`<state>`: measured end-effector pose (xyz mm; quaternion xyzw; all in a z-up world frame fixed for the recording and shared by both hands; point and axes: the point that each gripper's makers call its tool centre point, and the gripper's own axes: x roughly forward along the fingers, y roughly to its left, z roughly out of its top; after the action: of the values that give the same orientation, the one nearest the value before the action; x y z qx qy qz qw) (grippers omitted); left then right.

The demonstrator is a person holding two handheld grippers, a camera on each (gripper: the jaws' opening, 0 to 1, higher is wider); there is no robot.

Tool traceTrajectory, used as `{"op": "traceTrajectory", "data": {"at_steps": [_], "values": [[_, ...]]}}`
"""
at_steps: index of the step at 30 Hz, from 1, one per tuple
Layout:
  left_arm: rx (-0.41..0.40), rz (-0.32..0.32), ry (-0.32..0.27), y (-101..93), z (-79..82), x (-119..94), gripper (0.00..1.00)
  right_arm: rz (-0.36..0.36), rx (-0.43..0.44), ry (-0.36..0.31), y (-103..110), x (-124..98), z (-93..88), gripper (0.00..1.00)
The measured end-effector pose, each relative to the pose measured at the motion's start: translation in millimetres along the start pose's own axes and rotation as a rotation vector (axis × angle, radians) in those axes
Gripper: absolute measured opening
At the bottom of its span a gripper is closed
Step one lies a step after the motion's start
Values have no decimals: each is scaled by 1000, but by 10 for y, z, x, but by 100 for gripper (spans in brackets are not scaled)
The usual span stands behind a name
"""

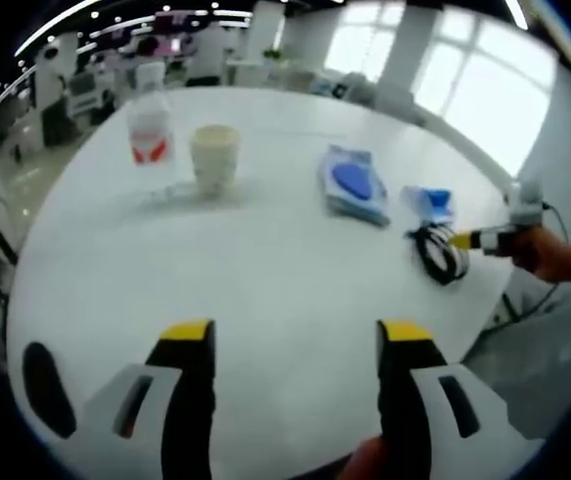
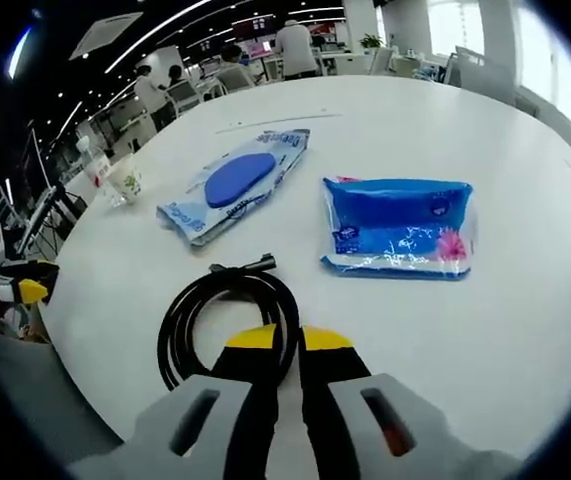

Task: Arrange the tabletop items into an orderly group along one side of the table until the central work area is clear of visible clutter.

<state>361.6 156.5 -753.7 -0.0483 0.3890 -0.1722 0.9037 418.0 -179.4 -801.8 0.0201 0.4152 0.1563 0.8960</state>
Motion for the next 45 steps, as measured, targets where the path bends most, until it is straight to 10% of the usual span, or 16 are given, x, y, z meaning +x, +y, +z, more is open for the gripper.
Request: {"op": "traceTrajectory", "data": {"at_steps": [29, 45], "values": [[12, 30, 13, 51, -31, 11, 58, 99, 11, -39, 269, -267, -100, 27], [100, 8, 53, -152, -61, 21, 57, 133, -73, -105, 113, -294, 477, 27]]}}
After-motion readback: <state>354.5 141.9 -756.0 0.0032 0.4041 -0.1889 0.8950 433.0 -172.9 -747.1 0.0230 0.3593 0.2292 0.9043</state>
